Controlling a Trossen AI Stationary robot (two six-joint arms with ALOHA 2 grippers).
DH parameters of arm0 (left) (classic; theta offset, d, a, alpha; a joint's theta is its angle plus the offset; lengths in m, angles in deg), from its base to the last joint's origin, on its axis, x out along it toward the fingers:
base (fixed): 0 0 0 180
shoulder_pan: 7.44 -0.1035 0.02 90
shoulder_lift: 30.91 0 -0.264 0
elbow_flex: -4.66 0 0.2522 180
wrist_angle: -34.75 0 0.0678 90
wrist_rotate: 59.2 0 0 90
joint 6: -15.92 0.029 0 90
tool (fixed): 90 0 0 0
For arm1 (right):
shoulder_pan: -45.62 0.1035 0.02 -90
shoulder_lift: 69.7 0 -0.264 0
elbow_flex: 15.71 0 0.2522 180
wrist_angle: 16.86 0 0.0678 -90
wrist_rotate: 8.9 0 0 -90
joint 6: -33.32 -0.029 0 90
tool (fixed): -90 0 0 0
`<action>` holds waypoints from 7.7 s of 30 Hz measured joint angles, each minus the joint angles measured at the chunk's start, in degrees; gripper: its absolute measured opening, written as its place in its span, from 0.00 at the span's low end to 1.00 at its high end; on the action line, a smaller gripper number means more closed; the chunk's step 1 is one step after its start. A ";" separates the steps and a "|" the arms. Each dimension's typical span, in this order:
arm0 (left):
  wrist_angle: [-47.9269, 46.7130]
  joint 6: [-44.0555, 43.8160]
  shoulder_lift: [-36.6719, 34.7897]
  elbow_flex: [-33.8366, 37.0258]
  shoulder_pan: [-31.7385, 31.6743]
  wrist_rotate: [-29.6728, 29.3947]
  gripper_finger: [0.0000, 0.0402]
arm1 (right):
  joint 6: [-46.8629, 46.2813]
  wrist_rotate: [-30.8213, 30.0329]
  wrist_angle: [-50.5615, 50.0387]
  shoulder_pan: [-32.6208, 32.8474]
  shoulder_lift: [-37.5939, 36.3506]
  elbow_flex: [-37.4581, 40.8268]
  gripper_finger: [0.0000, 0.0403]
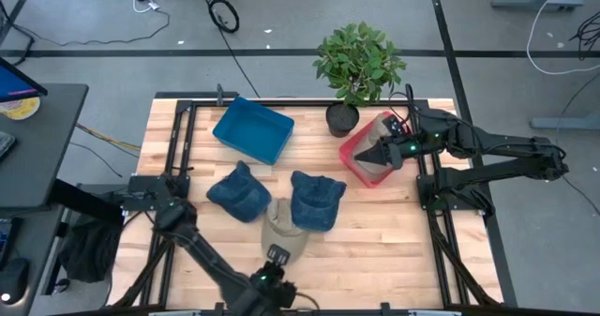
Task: Pick & Place hat
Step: Put the brown cap into the red bin
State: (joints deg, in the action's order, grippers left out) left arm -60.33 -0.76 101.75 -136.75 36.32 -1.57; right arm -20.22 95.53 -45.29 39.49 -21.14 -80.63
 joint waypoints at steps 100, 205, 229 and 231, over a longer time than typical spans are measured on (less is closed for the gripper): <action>-8.59 26.84 -10.50 -6.63 2.92 -46.53 0.01 | -13.51 13.70 12.32 2.80 0.53 0.00 0.22; 2.69 -10.76 -34.84 -6.65 2.35 -54.57 0.54 | -3.24 6.96 -8.41 -5.56 -5.95 0.00 0.01; 3.15 -10.31 -35.28 -6.63 1.31 -54.02 0.52 | 32.89 -3.02 -34.65 -28.85 -8.05 0.00 0.01; 3.19 -9.72 -35.28 -6.63 0.97 -54.04 0.52 | 35.10 -5.46 -36.46 -30.19 -7.83 0.00 0.01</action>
State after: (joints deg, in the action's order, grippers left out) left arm -57.14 -10.48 66.47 -143.38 37.29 -55.61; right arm 14.87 90.07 -81.75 9.31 -28.97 -80.63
